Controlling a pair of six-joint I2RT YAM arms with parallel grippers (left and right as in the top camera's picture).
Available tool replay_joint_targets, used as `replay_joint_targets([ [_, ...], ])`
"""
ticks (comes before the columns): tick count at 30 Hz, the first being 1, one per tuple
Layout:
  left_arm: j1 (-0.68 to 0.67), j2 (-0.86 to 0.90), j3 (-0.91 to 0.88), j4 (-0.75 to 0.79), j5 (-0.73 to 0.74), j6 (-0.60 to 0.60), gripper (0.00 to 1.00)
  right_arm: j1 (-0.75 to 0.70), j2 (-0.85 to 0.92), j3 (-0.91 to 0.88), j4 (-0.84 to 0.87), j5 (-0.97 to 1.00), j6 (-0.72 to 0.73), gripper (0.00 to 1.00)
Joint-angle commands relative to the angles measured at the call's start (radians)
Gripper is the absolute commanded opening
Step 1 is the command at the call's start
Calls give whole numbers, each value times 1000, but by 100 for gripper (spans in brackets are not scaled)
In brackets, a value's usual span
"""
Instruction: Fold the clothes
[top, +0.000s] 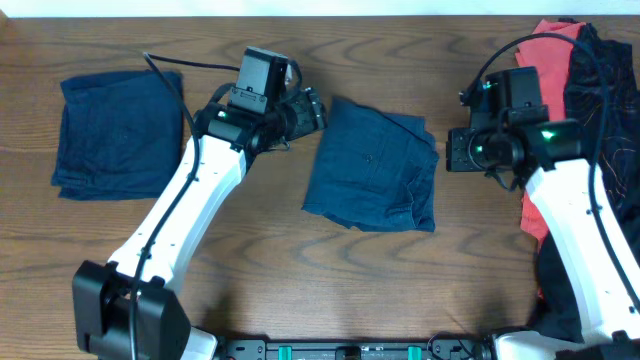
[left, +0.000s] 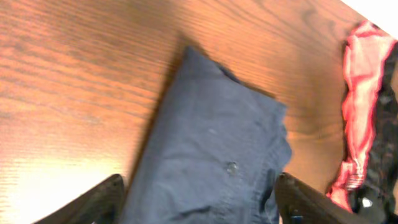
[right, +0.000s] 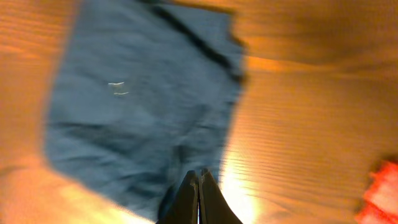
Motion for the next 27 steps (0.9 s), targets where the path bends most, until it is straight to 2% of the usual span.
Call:
replay_joint_targets([
  [1, 2, 72, 6, -7, -17, 58, 70, 6, 21, -20, -5, -302, -89, 1],
  [5, -8, 155, 2, -35, -16, 58, 60, 20, 59, -82, 0, -459, -117, 1],
  [15, -53, 322, 2, -95, -9, 58, 60, 98, 210, -252, 83, -554, -163, 1],
  [18, -81, 351, 2, -128, -10, 58, 60, 107, 256, -279, 112, -459, -167, 1],
  [24, -140, 383, -11, -229, -10, 57, 59, 101, 358, -283, 201, -68, -74, 0],
  [27, -157, 383, -26, -312, -14, 42, 52, 93, 399, -283, 276, 49, -27, 1],
])
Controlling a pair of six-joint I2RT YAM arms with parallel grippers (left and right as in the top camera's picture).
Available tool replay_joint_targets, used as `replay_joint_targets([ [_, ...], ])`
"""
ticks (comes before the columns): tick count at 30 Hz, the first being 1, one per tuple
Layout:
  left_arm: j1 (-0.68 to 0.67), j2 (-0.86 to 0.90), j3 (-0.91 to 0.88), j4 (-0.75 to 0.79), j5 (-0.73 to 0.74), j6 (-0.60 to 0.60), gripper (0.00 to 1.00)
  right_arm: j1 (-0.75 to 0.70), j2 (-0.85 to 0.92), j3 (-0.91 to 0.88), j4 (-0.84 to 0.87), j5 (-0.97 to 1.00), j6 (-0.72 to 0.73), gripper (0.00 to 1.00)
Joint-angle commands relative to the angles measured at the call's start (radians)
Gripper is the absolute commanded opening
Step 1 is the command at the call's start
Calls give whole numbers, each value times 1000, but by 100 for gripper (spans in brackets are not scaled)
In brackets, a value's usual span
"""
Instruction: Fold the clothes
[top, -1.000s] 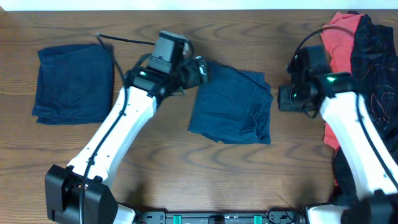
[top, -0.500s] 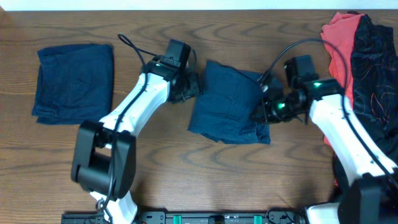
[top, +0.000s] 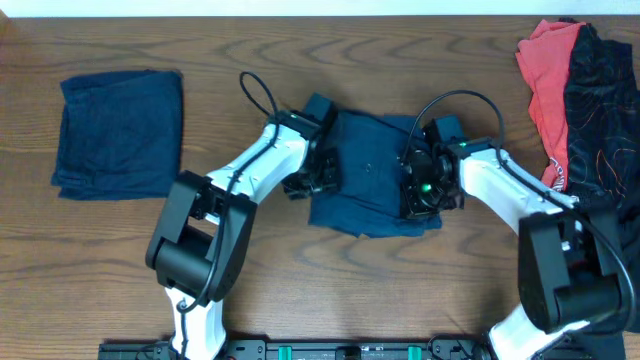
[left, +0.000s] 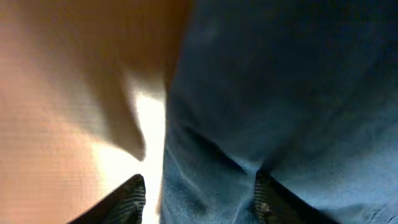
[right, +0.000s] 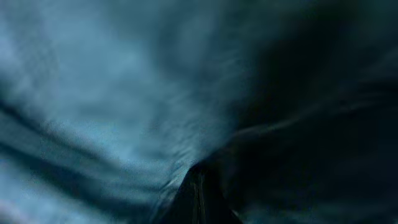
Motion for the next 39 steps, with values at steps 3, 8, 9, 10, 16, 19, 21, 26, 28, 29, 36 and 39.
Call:
replay_joint_targets([
  [3, -26, 14, -30, -138, -7, -2, 41, -18, 55, -4, 119, 312, 112, 1],
  [8, -32, -10, -30, -227, -9, -2, 36, -36, 48, 21, 199, 433, 167, 4],
  [9, -32, -24, -30, -231, -21, -2, 36, -41, 44, 35, 199, 438, 168, 4],
  [10, -32, -41, -30, -233, -42, -3, 36, -46, 37, 50, 194, 437, 167, 4],
  [16, 11, -222, -27, -124, -222, -5, 56, -55, -78, 154, 81, 422, 163, 8],
  [19, 50, -300, -27, 30, -231, 58, 79, -54, -167, 172, 22, 363, 163, 16],
  [21, 72, -336, -27, 154, -231, 120, 79, -54, -229, 172, -24, 313, 163, 25],
  [26, 96, -322, -27, 424, -231, 280, 79, -54, -333, 170, -222, 257, 251, 29],
  [28, 96, -289, -27, 473, -230, 290, 79, -54, -343, 167, -296, 257, 304, 30],
  [29, 96, -270, -27, 486, -230, 290, 79, -54, -342, 166, -323, 257, 319, 31],
  [36, 96, -129, -27, 468, -90, 290, 79, -53, -342, 71, -338, 258, 385, 57],
  [39, 95, -95, -27, 451, -48, 289, 79, -53, -342, 8, -263, 261, 385, 54],
])
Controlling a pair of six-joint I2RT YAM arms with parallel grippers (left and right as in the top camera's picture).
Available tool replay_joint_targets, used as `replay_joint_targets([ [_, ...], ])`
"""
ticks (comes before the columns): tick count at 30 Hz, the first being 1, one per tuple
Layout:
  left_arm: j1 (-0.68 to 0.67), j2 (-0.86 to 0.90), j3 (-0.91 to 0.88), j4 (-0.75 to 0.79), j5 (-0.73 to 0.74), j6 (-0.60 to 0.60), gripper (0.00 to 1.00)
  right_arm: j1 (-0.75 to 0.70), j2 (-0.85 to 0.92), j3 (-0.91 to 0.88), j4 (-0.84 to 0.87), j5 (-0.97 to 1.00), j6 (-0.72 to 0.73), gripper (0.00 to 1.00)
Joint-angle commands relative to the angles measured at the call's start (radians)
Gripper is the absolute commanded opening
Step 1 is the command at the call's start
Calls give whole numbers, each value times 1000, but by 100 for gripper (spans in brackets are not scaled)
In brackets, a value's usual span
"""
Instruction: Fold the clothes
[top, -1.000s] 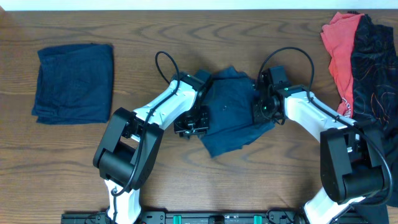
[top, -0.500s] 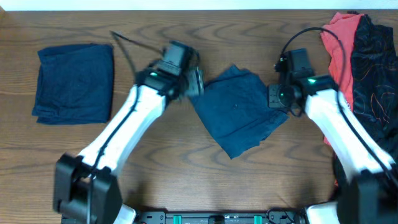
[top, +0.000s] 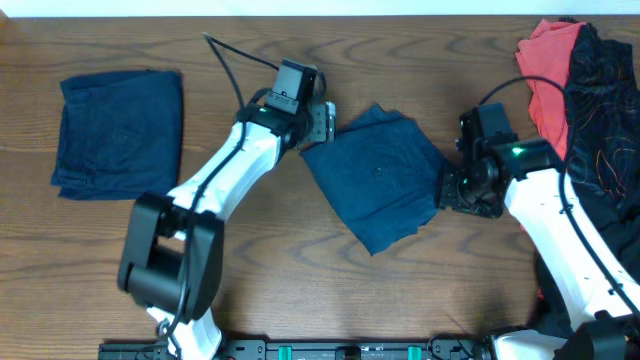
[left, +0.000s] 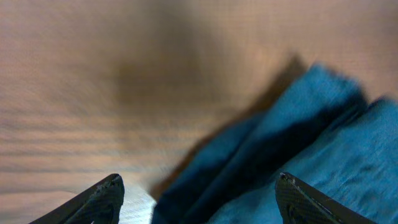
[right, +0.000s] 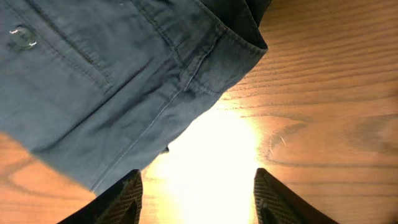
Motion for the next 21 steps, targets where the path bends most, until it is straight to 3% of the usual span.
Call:
replay_joint_targets([
  [1, 2, 23, -2, -23, 85, 24, 79, -1, 5, -74, 78, 6, 38, 52],
  [10, -3, 29, -3, -206, 119, 24, 79, -1, 5, -312, 392, 26, 124, 46],
  [12, -11, 29, -3, -246, 119, 25, 75, -1, 5, -340, 450, 26, 124, 45],
  [14, -24, 29, -4, -283, 119, 44, 62, -1, 5, -353, 504, 28, 124, 34],
  [16, -44, 29, -10, -307, 119, 70, 40, -1, 5, -357, 579, 39, 123, 1],
  [17, -55, 29, -15, -314, 119, 79, 27, -1, 5, -357, 620, 45, 118, 1],
  [19, -78, 29, -25, -325, 119, 104, 13, -1, 5, -357, 705, 47, 90, 1],
  [21, -100, 29, -32, -340, 118, 104, 6, -1, 5, -357, 790, 47, 66, 1],
])
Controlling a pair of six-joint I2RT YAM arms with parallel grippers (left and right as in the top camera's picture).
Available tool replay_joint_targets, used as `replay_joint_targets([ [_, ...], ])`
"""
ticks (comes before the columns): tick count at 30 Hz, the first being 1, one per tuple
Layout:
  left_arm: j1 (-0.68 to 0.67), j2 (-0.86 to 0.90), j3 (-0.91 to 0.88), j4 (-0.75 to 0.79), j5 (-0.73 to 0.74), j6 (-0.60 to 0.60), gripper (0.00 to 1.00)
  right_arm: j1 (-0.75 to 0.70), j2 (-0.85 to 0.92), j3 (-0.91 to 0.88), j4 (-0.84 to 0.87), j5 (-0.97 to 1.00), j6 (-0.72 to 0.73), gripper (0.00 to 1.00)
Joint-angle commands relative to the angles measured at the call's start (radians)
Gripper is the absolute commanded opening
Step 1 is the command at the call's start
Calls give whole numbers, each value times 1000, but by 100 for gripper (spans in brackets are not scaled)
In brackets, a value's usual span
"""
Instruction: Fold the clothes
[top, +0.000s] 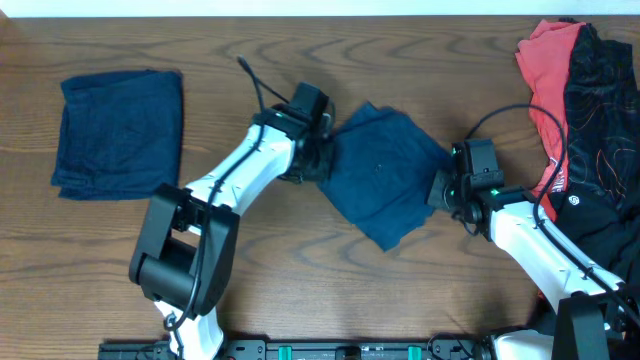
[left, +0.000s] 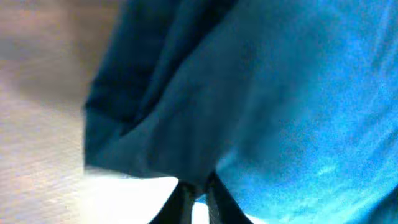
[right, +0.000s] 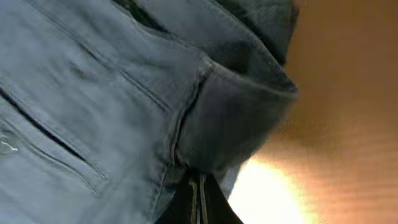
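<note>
Folded dark blue shorts lie turned like a diamond at mid-table. My left gripper is at their left corner; in the left wrist view its fingers are shut on the blue cloth edge. At the right corner sits my right gripper, and in the right wrist view it is pinched on the thick waistband fold of the shorts.
A second dark blue garment lies folded at the far left. A heap of red and black patterned clothes lies along the right edge. Bare wooden table runs along the front.
Both grippers were open just off the shorts' left and right corners. Now each is shut on its corner of the shorts, which lie much as before.
First both arms hovered beside squarely lying shorts, left gripper open, right shut. Then both were down on the cloth. Later the shorts lay turned into a diamond with both grippers open beside them. Now both grip opposite corners.
</note>
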Motion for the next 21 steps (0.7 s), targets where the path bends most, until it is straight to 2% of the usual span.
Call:
replay_joint_targets([
  [1, -42, 2, -24, -26, 7, 36, 6, -1, 2, -1, 97, 13, -44, 1],
  [5, -61, -3, -25, -53, 7, 36, 6, -1, 2, -1, 223, 14, -85, 1],
  [8, -55, -24, -24, -53, 3, 36, 6, -1, 2, -1, 254, 14, -97, 1],
  [11, -35, -59, -23, -46, 3, 36, 7, -1, 5, -1, 252, 15, -105, 7],
  [12, -19, -87, -23, -45, 3, 36, 17, -1, 10, -1, 251, 26, -108, 13],
  [14, -5, -116, -22, -42, 3, 36, 46, -1, 13, -1, 244, 35, -111, 26],
  [17, 17, -159, -22, -15, 3, 36, 77, -2, 13, -1, 214, 56, -111, 49],
  [18, 23, -172, -22, 4, 3, 36, 88, -2, 13, -1, 203, 56, -111, 52],
  [20, 31, -188, -22, 71, 3, 36, 100, -3, 13, -1, 174, 55, -110, 57],
  [21, 32, -188, -22, 107, 3, 36, 98, -3, 12, -1, 160, 51, -106, 58],
])
